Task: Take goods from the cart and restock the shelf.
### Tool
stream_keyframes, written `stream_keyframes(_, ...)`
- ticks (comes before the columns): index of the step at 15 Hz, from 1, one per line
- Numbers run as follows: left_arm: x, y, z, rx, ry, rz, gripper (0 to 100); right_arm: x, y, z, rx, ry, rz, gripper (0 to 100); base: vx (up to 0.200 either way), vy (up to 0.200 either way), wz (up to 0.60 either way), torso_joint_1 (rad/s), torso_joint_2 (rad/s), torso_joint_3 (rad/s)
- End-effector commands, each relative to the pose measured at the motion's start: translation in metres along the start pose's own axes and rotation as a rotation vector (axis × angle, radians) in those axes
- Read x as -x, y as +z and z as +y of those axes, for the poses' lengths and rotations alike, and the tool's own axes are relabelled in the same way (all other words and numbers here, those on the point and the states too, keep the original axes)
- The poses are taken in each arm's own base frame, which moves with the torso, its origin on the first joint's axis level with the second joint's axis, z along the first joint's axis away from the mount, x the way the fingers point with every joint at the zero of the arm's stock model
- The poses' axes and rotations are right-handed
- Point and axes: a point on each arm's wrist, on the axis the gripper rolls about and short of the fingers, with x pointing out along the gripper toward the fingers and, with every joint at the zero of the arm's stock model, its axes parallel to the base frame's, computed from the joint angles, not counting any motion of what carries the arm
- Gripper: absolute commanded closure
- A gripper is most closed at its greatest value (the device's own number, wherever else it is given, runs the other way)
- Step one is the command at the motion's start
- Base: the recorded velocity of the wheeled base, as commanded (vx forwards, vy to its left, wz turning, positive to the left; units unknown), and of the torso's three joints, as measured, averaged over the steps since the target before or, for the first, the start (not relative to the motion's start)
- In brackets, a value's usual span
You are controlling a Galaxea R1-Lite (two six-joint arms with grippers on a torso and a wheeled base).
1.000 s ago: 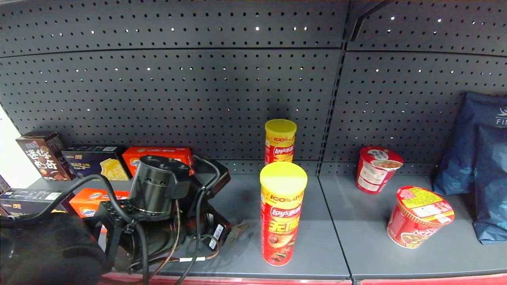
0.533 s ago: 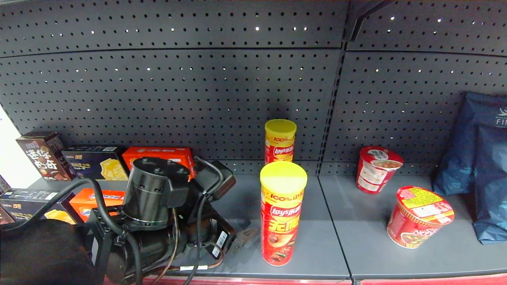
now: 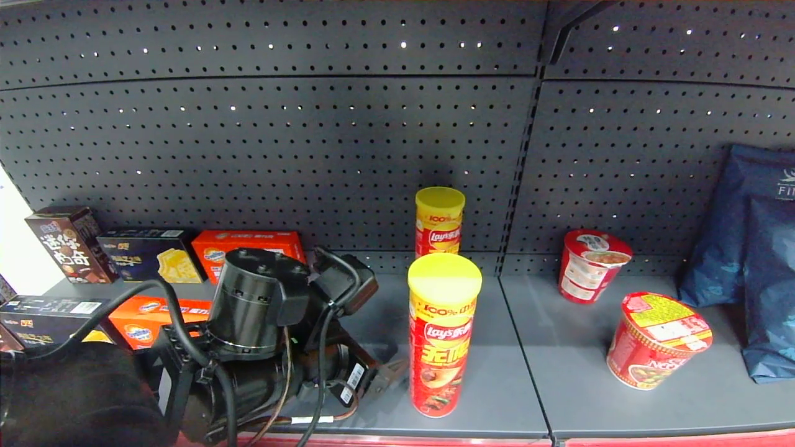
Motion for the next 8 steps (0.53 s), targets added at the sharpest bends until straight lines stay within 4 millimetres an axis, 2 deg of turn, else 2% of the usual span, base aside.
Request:
stream_keyframes(1,-0.005,0.0,-0.0004,-0.001,-0.001,0.007,0,0.0,0.0,0.0,0.0,0.001,0.0,0,0.0,0.0,0.0,0.0,0.0,0.0)
stream_keyframes(8,-0.0116,0.0045,-0.0026,-0.004,-0.005,0.002,0,0.0,0.0,0.0,0.0,0.001,0.0,0,0.0,0.0,0.0,0.0,0.0,0.0)
